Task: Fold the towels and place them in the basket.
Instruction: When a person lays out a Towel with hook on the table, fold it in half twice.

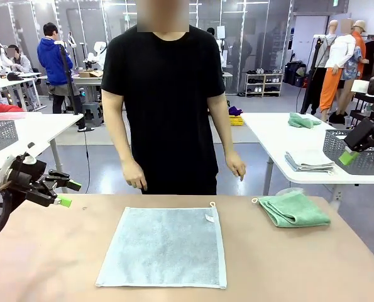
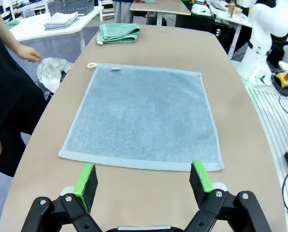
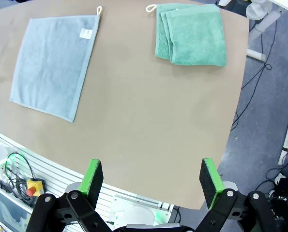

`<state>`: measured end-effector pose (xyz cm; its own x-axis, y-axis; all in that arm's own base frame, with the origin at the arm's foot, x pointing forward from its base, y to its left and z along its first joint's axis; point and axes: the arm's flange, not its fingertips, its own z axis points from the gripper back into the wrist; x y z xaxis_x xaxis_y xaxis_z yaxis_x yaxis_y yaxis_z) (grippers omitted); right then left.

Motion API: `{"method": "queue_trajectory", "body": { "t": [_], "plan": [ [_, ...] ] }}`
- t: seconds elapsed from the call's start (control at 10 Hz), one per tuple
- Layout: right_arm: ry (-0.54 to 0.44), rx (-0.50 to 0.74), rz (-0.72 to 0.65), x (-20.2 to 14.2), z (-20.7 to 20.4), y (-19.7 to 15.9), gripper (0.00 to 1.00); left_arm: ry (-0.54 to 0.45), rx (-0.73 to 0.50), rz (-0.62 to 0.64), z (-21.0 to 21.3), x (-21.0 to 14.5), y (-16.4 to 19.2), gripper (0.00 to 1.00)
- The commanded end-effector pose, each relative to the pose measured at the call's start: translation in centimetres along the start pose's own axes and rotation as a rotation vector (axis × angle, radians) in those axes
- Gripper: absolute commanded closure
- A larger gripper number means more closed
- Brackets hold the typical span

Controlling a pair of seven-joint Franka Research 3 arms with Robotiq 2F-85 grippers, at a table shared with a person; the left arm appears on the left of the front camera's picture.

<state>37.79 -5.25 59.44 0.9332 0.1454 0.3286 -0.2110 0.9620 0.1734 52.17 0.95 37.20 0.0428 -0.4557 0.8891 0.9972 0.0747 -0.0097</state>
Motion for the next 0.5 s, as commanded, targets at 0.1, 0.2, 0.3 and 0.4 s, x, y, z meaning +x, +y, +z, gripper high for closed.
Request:
{"method": "queue_trajectory", "body": {
  "t": [0.1,0.2,0.3,0.4],
  "plan": [
    [-0.005,-0.011,0.047,0.3,-0.1,0.7,0.0,0.072,0.062,0.022,0.5,1.5,-0.4,0.03],
    [-0.014,-0.014,0.112,0.7,-0.3,1.9,0.0,0.116,0.085,0.014,0.7,3.4,-1.1,0.03],
    [-0.028,-0.018,0.199,1.3,-0.7,3.5,0.0,0.167,0.103,-0.002,0.4,6.1,-2.1,0.03],
    [-0.043,-0.026,0.293,1.7,-1.0,5.5,0.0,0.221,0.118,-0.011,-0.1,8.6,-3.0,0.03]
  ]
}}
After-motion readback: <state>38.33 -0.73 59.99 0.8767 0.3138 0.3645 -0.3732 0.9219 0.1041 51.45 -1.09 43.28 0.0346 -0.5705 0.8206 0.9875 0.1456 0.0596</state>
